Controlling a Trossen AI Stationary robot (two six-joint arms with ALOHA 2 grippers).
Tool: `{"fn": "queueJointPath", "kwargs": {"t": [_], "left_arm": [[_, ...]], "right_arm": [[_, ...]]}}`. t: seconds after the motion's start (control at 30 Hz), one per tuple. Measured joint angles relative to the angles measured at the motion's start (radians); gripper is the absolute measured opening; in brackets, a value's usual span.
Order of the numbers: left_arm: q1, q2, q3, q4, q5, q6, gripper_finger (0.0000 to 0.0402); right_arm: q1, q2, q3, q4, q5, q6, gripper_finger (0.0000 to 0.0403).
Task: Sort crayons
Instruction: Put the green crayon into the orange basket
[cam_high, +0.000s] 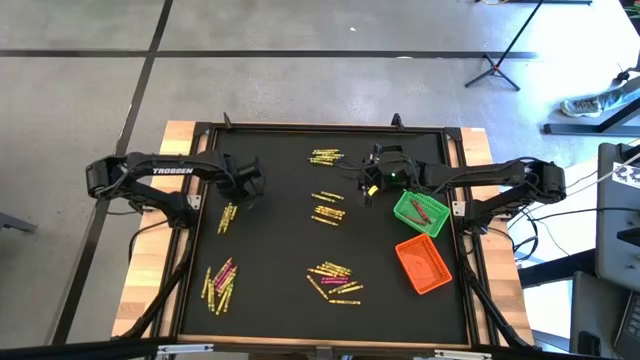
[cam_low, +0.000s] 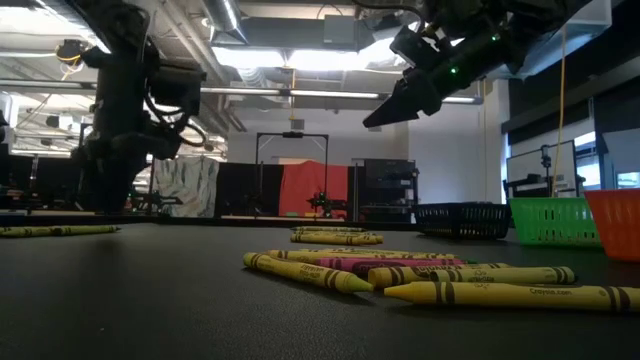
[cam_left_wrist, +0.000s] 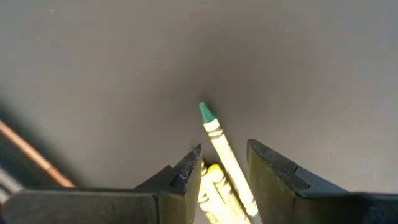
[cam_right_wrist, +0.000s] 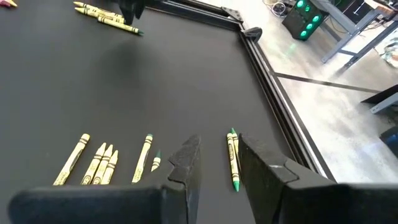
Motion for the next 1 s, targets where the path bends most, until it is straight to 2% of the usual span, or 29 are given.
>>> {"fn": "queueJointPath", "kwargs": {"t": [0.5,0.8,1.0], "left_arm": [[0.0,0.0,-0.106,0.153,0.033,-0.034,0.011],[-0.002,-0.002,-0.12,0.194,0.045,-0.02,0.0109],[-0.013,0.0,-0.121,0.252,0.049,0.005,0.0083]], "right_arm": [[0.0,0.0,0.0,0.0,-0.009,0.0,0.0104],[0.0,-0.001,0.0,0.004,-0.009,0.0,0.0104],[0.0,-0.001,0.0,0.004,-0.009,0.0,0.0104]]}}
